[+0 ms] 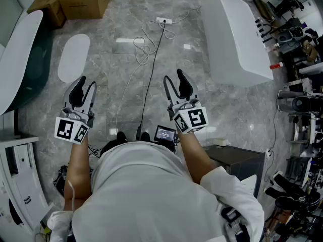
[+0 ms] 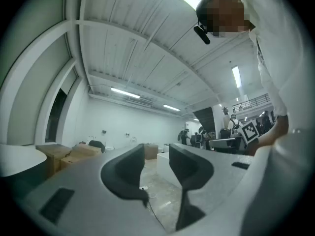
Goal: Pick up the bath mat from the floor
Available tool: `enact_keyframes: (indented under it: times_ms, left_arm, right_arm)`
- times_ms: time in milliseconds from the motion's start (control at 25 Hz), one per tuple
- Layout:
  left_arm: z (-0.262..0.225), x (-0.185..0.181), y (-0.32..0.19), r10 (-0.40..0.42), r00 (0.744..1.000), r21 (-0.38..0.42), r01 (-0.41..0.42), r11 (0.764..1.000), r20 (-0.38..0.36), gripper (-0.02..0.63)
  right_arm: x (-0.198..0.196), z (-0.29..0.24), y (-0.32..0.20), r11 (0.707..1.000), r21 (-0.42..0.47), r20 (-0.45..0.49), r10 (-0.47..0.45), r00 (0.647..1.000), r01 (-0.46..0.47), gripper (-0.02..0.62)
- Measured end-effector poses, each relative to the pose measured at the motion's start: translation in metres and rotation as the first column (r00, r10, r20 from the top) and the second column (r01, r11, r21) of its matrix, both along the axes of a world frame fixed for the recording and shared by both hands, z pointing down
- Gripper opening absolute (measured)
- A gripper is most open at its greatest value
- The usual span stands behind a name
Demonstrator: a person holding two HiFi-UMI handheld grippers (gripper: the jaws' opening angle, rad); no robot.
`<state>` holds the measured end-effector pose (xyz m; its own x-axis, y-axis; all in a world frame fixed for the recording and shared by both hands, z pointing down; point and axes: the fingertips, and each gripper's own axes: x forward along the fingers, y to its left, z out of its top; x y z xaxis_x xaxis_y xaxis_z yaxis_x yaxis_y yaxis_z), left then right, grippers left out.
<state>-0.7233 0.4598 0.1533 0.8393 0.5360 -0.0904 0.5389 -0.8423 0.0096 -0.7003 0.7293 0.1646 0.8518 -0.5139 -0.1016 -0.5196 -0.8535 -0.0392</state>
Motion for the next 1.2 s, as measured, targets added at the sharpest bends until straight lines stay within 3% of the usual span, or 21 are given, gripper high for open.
enact_keyframes:
  times_ms: [120,400,880,1200]
  left_arm:
    - [0.001,-0.004,0.018,-0.004,1.000,0.004,0.004,1.000,0.005,0.156]
    - [0.000,-0.010,0.067,0.009,1.000,0.001,-0.009,1.000,0.020,0.156]
    - [0.005,-0.003,0.084,-0.066,0.996,0.001,0.066,0.998,0.059,0.155]
    - [0.014,-0.008,0.113,-0.061,0.996,0.027,0.060,0.998,0.068,0.155]
  right_arm:
    - [-0.012,-0.003,0.014,1.000,-0.022,-0.021,-0.019,1.000,0.018,0.206]
    - [-0.021,0.020,0.068,1.000,0.004,0.054,0.020,0.998,-0.020,0.206]
    - [-0.016,0.029,0.092,0.997,0.065,0.031,-0.034,0.999,0.032,0.207]
    - [-0.010,0.040,0.118,0.992,0.123,0.036,-0.046,0.998,0.041,0.207]
